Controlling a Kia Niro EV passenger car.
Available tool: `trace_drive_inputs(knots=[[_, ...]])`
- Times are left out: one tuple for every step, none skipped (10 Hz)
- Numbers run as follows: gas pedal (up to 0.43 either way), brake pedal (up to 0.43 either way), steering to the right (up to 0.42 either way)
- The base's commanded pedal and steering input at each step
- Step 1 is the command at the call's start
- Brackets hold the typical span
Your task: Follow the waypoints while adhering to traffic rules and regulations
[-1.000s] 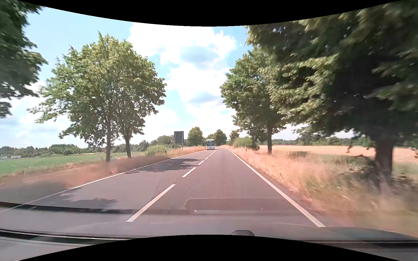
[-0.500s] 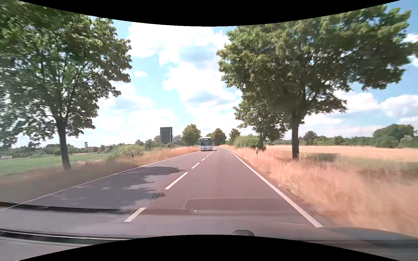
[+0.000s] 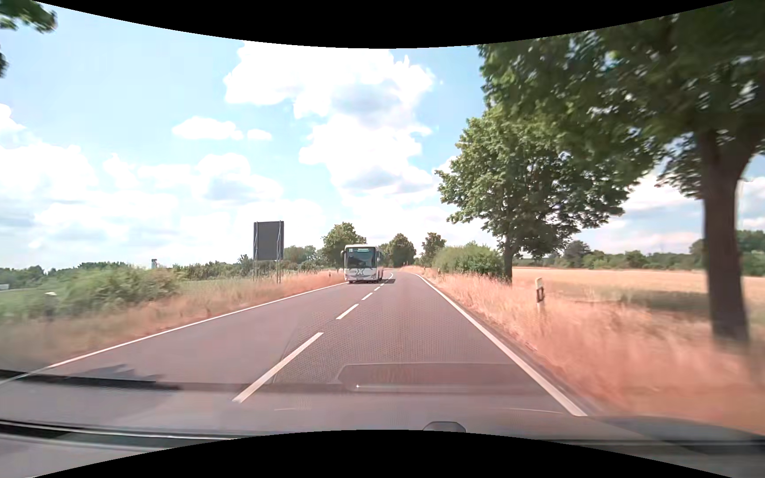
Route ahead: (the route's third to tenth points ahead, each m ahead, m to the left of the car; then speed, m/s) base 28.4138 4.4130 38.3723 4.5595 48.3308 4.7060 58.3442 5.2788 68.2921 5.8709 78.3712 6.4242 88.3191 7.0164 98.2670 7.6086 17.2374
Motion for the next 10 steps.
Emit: trace_drive_inputs(knots=[[0.000,0.000,-0.006],[0.000,0.000,-0.006],[0.000,0.000,-0.006],[0.000,0.000,-0.006],[0.000,0.000,-0.006],[0.000,0.000,-0.005],[0.000,0.000,-0.005],[0.000,0.000,-0.005],[0.000,0.000,-0.005],[0.000,0.000,-0.005]])
